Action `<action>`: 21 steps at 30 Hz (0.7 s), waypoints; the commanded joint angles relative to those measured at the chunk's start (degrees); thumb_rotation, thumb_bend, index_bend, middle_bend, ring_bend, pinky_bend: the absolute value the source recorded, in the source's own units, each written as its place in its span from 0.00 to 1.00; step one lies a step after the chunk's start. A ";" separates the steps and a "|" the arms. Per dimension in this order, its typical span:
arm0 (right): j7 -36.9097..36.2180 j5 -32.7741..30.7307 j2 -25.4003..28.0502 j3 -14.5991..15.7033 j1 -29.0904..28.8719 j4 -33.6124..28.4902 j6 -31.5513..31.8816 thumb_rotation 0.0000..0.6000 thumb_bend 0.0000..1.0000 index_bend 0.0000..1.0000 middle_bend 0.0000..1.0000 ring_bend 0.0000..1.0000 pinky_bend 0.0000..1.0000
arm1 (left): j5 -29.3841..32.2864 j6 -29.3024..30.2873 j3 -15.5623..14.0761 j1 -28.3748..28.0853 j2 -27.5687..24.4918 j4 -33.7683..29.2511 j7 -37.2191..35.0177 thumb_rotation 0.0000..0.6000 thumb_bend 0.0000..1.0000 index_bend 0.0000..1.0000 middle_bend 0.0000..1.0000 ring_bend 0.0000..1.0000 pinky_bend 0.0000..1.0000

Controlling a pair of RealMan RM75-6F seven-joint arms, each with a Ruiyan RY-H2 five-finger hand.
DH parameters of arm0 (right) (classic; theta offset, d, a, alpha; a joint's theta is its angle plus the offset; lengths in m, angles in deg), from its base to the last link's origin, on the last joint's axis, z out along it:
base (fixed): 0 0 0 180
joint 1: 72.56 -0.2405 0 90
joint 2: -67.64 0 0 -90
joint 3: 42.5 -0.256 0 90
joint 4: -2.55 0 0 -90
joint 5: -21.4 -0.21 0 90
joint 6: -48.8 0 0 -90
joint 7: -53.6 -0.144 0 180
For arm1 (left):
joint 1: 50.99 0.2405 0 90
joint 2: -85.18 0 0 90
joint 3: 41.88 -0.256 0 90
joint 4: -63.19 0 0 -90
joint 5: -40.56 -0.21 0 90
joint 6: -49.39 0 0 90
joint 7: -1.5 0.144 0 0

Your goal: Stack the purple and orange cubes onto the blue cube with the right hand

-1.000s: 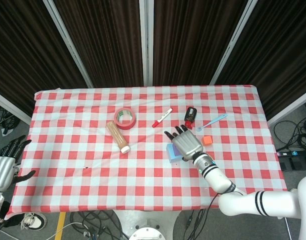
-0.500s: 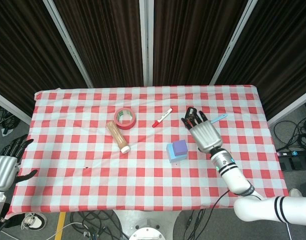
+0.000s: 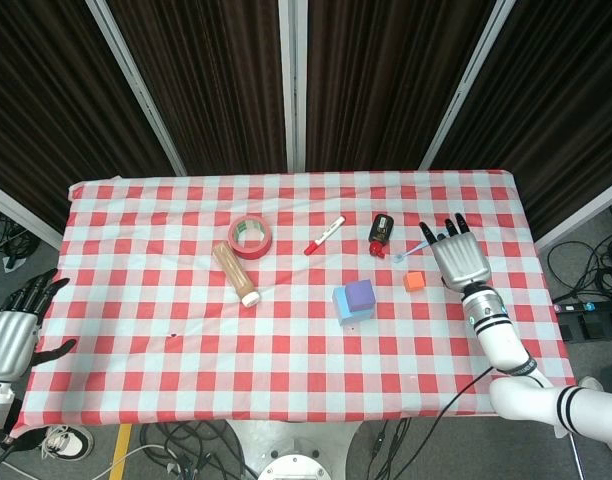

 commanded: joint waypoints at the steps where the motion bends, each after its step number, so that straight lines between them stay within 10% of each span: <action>1: -2.04 1.33 -3.15 -0.21 0.83 4.16 -3.19 1.00 0.11 0.00 0.41 0.11 0.06 | 0.05 0.12 0.10 0.02 -0.23 -0.25 0.11 1.00 0.17 0.20 0.18 0.13 0.24; 21: -3.13 3.41 -9.76 -1.96 0.26 13.84 -11.46 1.00 0.12 0.00 0.41 0.11 0.06 | -0.18 -0.38 -0.42 -0.03 0.12 0.45 0.32 1.00 0.17 0.20 0.18 0.13 0.24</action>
